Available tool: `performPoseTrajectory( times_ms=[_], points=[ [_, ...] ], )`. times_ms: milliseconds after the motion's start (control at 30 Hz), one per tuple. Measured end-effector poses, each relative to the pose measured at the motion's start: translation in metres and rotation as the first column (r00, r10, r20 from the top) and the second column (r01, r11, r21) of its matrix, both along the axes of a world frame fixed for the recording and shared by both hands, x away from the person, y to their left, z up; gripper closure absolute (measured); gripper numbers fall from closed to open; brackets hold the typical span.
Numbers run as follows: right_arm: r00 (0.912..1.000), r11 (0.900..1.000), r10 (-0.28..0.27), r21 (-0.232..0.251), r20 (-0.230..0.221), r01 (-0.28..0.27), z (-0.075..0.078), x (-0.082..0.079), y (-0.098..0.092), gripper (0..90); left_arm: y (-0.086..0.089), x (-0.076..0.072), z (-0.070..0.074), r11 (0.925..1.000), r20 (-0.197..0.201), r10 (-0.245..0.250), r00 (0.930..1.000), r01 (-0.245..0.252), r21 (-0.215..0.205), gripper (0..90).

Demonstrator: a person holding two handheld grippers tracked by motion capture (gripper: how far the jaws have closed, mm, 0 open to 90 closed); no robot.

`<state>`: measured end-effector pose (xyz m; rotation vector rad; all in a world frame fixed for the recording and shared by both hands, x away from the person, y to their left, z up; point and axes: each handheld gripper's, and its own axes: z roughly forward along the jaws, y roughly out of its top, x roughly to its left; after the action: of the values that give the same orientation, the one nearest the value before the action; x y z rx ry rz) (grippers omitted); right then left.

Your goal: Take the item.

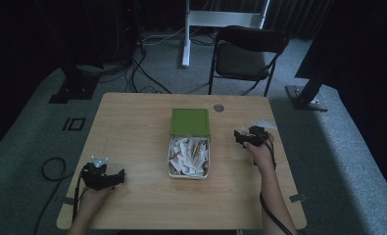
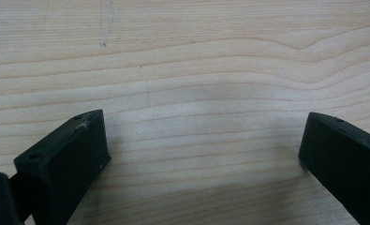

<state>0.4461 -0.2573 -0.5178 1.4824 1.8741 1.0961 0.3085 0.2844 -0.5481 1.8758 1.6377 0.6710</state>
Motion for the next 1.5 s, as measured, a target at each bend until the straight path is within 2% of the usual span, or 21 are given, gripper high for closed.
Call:
performPoseTrajectory(
  times_ms=[100, 267, 567, 733, 1067, 1400, 1500],
  points=[
    [0.9997, 1.000, 0.023, -0.019, -0.008, -0.023, 0.001, -0.006, -0.002, 14.4, 0.000, 0.000, 0.000, 1.0000, 0.000, 0.000, 1.0000, 0.000, 0.000, 2.4],
    [0.9999, 1.000, 0.014, -0.015, -0.003, -0.014, 0.001, -0.016, -0.007, 14.5, 0.000, 0.000, 0.000, 1.0000, 0.000, 0.000, 1.0000, 0.000, 0.000, 2.4],
    [0.9988, 0.999, 0.047, -0.016, -0.012, -0.047, -0.005, -0.039, -0.008, 15.0, 0.000, 0.000, 0.000, 1.0000, 0.000, 0.000, 1.0000, 0.000, 0.000, 2.3],
    [0.9988, 0.999, 0.048, -0.007, -0.013, -0.048, -0.008, -0.049, -0.009, 15.0, 0.000, 0.000, 0.000, 1.0000, 0.000, 0.000, 1.0000, 0.000, 0.000, 2.4],
    [0.9934, 0.994, 0.108, -0.008, -0.038, -0.109, -0.010, -0.074, -0.010, 14.4, 0.000, 0.000, 0.000, 1.0000, 0.001, 0.001, 1.0000, -0.001, 0.000, 2.4],
    [0.9936, 0.994, 0.107, 0.010, -0.034, -0.107, -0.013, -0.100, -0.016, 14.1, 0.000, 0.000, 0.000, 1.0000, -0.001, -0.001, 1.0000, 0.001, 0.002, 2.4],
    [0.9929, 0.994, 0.112, -0.004, -0.040, -0.112, -0.016, -0.107, -0.017, 14.1, 0.000, 0.000, 0.000, 1.0000, 0.000, -0.001, 1.0000, 0.001, 0.002, 2.4]
  ],
)
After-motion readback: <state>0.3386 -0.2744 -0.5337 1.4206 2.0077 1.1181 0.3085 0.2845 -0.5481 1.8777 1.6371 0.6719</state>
